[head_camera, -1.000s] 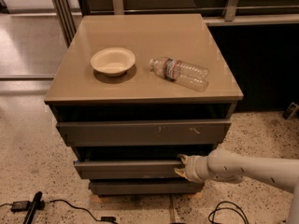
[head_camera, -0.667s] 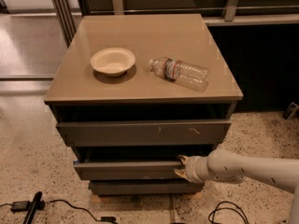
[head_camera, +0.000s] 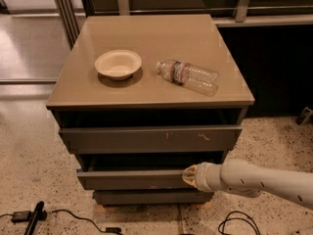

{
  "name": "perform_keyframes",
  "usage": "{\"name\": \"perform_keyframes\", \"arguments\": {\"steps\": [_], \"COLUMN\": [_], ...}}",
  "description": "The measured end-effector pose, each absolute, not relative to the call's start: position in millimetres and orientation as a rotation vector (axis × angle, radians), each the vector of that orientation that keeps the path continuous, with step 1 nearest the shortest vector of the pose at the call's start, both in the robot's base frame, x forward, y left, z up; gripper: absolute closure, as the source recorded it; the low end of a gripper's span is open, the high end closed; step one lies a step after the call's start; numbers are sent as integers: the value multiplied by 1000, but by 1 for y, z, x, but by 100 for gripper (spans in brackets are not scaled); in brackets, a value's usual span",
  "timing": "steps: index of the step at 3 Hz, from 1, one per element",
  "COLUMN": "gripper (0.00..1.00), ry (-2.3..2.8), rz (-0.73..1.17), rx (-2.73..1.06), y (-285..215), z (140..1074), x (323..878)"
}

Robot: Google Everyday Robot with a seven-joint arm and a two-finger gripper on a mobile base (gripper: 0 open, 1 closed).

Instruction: Open middle drawer

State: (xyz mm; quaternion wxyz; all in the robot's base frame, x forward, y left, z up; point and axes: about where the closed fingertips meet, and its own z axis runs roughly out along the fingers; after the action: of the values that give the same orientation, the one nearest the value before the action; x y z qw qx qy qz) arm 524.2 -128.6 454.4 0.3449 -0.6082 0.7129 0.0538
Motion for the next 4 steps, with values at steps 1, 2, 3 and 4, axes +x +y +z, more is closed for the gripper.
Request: {"name": "perform_keyframes", "arguments": {"steps": [1,2,3,4], "gripper": [82,59,28,5], "ry": [1851,1851,1851,1851], "rz": [140,140,140,140], "rx": [-1579,-1579,-1579,-1579], "y": [-129,-129,-129,-129], "z": [454,454,454,454], "x": [524,524,524,524]}}
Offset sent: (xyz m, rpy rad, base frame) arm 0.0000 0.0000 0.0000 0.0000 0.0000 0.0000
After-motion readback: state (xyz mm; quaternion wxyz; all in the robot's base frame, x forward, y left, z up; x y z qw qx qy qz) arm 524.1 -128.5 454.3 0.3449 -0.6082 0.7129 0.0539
